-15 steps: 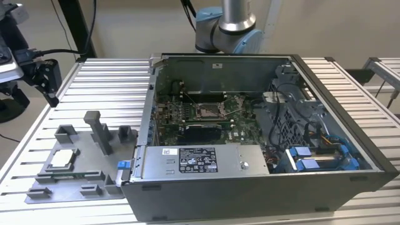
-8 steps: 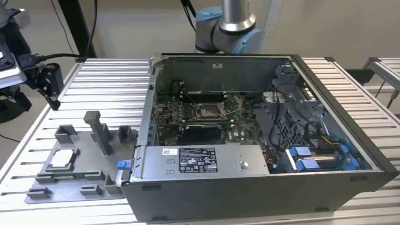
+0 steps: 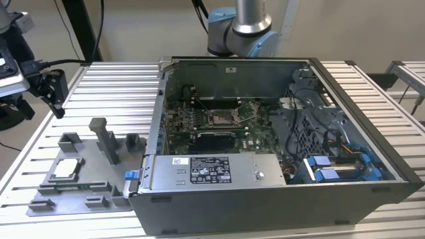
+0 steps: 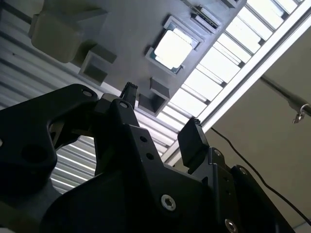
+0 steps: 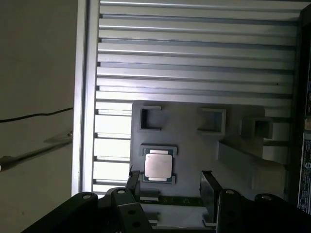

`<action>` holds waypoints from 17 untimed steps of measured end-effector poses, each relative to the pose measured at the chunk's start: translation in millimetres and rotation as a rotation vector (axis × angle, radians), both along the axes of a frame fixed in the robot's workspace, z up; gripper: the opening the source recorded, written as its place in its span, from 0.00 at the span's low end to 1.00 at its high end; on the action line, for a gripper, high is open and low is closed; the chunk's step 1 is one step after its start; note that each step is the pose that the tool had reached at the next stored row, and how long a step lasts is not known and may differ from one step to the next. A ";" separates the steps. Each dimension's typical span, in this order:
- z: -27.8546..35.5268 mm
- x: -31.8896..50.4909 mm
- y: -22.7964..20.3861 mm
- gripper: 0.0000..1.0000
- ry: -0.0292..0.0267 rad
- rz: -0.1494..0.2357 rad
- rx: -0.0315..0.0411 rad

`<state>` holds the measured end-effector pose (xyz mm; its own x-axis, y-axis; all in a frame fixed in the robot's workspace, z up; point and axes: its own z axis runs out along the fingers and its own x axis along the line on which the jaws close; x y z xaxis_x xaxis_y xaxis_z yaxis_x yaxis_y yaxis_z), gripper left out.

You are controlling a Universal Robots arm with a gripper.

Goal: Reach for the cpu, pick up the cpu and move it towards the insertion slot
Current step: 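Pick up the cpu and move it towards the insertion slot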

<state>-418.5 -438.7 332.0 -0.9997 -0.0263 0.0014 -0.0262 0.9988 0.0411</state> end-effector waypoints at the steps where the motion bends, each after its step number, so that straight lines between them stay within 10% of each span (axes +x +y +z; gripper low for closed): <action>1: -0.1 0.0 0.0 1.00 -0.0001 0.000 0.0001; 17: -7.9 0.0 0.0 1.00 -0.0001 -0.001 0.0001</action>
<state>-418.5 -438.7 324.1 -0.9997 -0.0255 0.0013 -0.0255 0.9988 0.0412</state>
